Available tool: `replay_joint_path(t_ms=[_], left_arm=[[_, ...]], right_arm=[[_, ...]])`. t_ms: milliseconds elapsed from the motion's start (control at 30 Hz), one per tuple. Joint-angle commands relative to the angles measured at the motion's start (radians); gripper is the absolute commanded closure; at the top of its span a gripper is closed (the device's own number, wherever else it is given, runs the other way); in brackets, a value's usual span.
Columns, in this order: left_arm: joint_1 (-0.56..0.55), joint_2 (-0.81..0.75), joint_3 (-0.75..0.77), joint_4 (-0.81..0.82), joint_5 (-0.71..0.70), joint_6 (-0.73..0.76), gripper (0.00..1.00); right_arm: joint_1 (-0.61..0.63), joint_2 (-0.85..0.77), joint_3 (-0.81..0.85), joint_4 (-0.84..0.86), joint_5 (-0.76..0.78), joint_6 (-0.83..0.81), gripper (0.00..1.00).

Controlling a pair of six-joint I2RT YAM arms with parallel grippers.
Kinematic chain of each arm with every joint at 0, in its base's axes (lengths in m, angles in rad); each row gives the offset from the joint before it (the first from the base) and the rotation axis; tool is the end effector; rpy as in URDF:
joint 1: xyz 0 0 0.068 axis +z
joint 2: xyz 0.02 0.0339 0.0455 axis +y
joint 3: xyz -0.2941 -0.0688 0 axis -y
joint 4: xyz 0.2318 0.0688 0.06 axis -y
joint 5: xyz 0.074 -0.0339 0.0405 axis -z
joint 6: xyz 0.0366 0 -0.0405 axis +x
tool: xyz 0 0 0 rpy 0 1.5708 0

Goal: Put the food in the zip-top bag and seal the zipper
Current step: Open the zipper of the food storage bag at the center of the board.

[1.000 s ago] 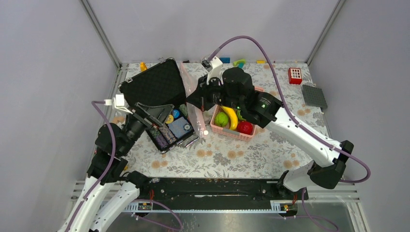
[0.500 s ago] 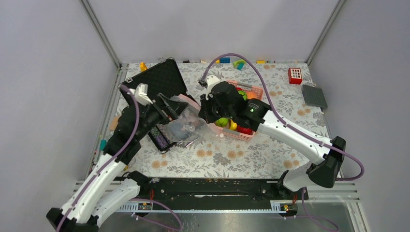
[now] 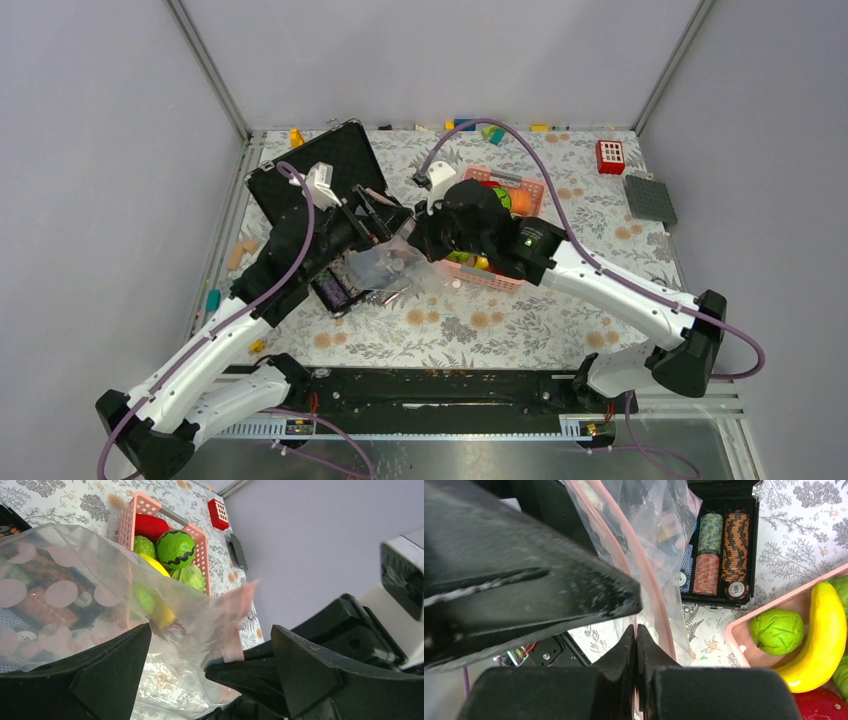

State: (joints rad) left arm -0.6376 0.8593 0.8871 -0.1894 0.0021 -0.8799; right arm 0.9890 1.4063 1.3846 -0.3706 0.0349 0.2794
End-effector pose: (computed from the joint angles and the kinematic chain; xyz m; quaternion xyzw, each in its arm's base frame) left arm 0.1343 -0.0996 0.3849 -0.0914 0.7564 -0.4462 0.4695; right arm 0.1698 0.2558 0.4163 -0.2797 0.7828 0.3176 0.4562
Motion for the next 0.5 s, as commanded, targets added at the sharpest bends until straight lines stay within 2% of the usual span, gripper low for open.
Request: replay_joint_path(t_ms=[0,167,233,300,400,467], left_arm=[[-0.020,0.020,0.077,-0.028,-0.094,0.004,0.11],[-0.045,0.047,0.108,-0.117,-0.162,-0.015,0.22],[-0.052,0.057,0.111,-0.116,-0.154,-0.017,0.32],[-0.056,0.069,0.117,-0.116,-0.137,-0.012,0.46],[-0.057,0.080,0.123,-0.117,-0.117,-0.005,0.77],[-0.056,0.083,0.124,-0.117,-0.110,-0.001,0.91]], right_arm=[[0.017,-0.074,-0.042,0.102,-0.007,-0.052,0.99],[0.036,-0.091,-0.074,0.147,-0.014,-0.081,0.99],[0.039,-0.079,-0.067,0.139,-0.003,-0.084,0.99],[0.042,-0.066,-0.063,0.135,0.014,-0.082,0.99],[0.043,-0.058,-0.065,0.136,0.027,-0.078,0.99],[0.043,-0.060,-0.073,0.143,0.020,-0.074,0.97]])
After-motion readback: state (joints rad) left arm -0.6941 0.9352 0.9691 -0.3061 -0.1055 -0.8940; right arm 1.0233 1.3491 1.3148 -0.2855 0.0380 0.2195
